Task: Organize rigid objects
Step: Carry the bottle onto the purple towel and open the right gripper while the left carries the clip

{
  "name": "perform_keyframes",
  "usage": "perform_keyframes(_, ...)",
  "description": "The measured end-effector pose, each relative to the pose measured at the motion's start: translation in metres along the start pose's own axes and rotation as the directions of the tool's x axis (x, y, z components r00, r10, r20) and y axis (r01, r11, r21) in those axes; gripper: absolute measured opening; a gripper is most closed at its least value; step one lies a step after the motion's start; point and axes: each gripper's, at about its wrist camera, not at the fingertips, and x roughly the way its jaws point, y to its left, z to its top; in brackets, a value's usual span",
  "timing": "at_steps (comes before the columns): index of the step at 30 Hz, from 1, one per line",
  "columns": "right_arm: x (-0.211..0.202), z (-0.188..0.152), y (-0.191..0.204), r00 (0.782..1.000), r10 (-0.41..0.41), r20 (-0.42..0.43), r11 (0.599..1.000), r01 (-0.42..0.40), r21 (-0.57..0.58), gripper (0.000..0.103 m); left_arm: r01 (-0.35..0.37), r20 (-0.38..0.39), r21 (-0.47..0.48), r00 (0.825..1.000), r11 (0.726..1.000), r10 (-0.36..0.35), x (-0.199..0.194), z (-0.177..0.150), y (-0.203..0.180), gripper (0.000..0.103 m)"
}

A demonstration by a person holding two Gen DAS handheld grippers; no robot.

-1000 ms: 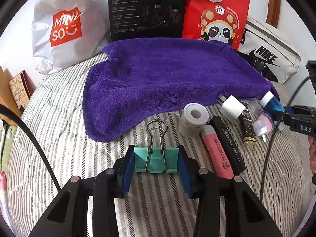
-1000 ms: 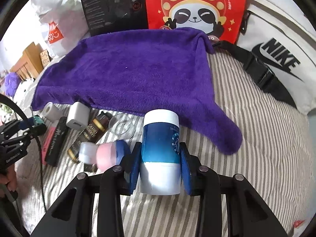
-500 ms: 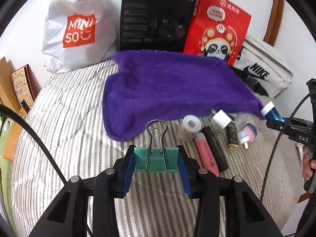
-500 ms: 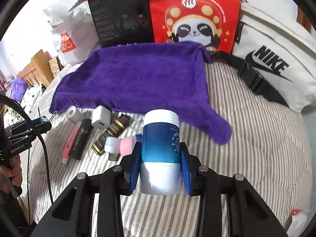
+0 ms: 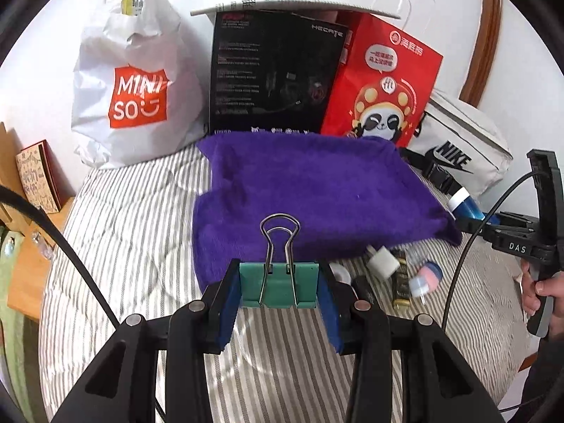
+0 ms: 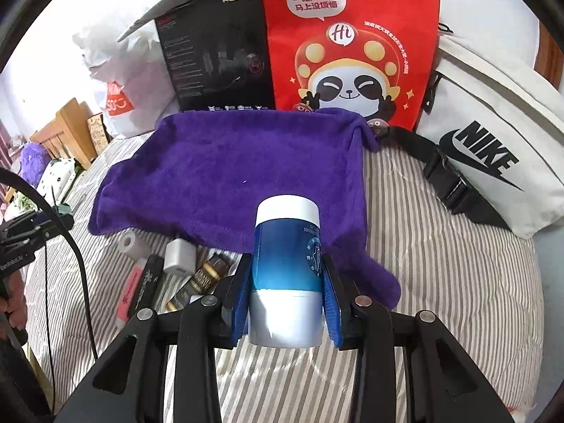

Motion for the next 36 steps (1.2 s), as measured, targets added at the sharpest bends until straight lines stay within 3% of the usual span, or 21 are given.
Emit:
perform_keyframes(11, 0.027, 0.040, -0.012, 1.000, 0.001, 0.011, 1.000, -0.001, -0.003, 0.036, -0.011, -0.005, -0.045, 1.000, 0.999, 0.011, 0.029, 0.029, 0.016, 0.039)
perform_keyframes(23, 0.117, 0.099, -0.019, 0.998, -0.028, -0.052, 1.000, 0.028, -0.011, 0.036, -0.007, -0.036, -0.070, 0.999, 0.997, 0.005, 0.056, 0.034, 0.030, 0.039)
perform_keyframes(30, 0.158, 0.112, -0.025, 0.990, -0.060, -0.124, 0.998, 0.061, 0.004, 0.036, -0.004, -0.051, -0.079, 0.999, 0.997, 0.000, 0.062, 0.031, 0.034, 0.039)
perform_keyframes(36, 0.162, 0.113, -0.024, 0.989, -0.064, -0.136, 0.998, 0.064, -0.007, 0.040, -0.003, -0.054, -0.077, 0.999, 0.997, -0.002, 0.062, 0.033, 0.034, 0.039)
